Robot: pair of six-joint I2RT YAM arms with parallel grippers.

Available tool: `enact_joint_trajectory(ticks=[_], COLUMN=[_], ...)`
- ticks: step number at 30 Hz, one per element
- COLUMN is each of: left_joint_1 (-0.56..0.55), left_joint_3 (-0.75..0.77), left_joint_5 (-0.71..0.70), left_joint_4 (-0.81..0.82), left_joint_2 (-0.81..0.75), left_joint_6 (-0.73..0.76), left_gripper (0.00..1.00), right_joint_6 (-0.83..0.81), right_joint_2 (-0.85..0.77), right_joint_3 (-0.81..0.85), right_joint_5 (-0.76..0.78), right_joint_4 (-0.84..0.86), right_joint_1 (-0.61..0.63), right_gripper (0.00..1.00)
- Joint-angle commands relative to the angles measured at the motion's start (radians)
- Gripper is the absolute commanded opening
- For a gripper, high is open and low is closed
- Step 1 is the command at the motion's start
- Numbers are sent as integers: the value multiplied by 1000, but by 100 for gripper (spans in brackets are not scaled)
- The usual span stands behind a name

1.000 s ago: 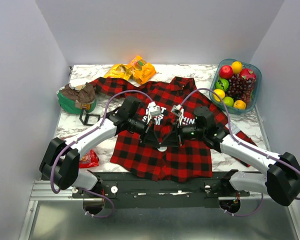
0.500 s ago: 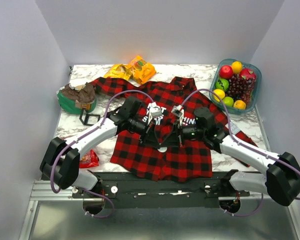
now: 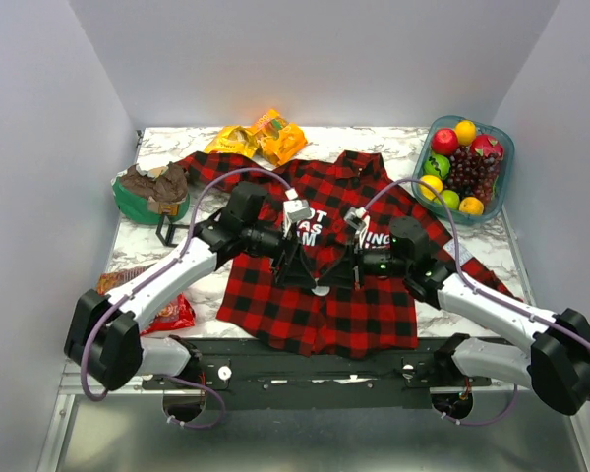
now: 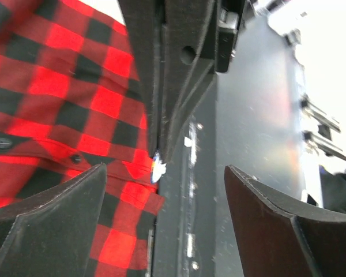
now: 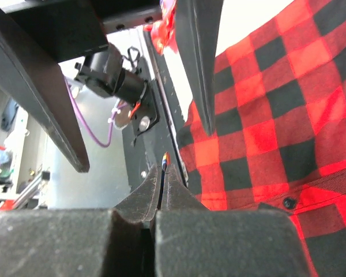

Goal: Pin the brooch onto the clothing

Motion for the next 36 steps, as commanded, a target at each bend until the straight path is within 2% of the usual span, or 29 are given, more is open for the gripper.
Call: enact_joint_trajectory(ticks=[1,3,5,6,7,8,9,12,17,20,23,27,33,36], left_joint_1=[62,74,76,76,74,73,73,57,22,10,-4,-27,-59,-69], left_joint_3=[-26,-62,-131,-164,-199,-280,-318,-414,-443,-474,-474,-478,-458,-440], left_joint_5=[-145,-209,-310,-336,-394,-428,-459,-537,-613,-628,-627,-622,-608,-600], left_joint_4=[133,266,397,557,647,743,919,1127,1157,1240,1266,1298,1304,1312], left_joint_2=[-126,-205,-258,-305,-328,-348,-379,-405,-426,-440,-436,-404,-355,-327], left_joint_6=[-92,-149,-298,-370,-434,-568,-624,-749,-760,-795,-807,-823,-830,-830], left_gripper=[91,91,91,91,90,90,90,88,88,88,83,70,67,60], right_joint_6=[49,105,147,183,200,214,233,247,273,302,331,359,363,365], right_joint_2=[-51,-69,-74,-79,-94,-98,-105,-121,-138,-135,-132,-129,-137,-134], right_joint_3=[5,13,25,38,42,50,58,91,104,101,93,75,75,79], right_joint_5=[106,147,175,215,238,256,287,351,416,418,415,409,412,404], right_joint_4=[89,164,208,248,264,279,303,334,406,452,482,521,522,520], right_joint_1=[2,2,4,5,7,8,10,13,13,14,14,13,14,14], right_gripper=[1,1,1,1,1,1,1,1,1,1,1,1,1,1])
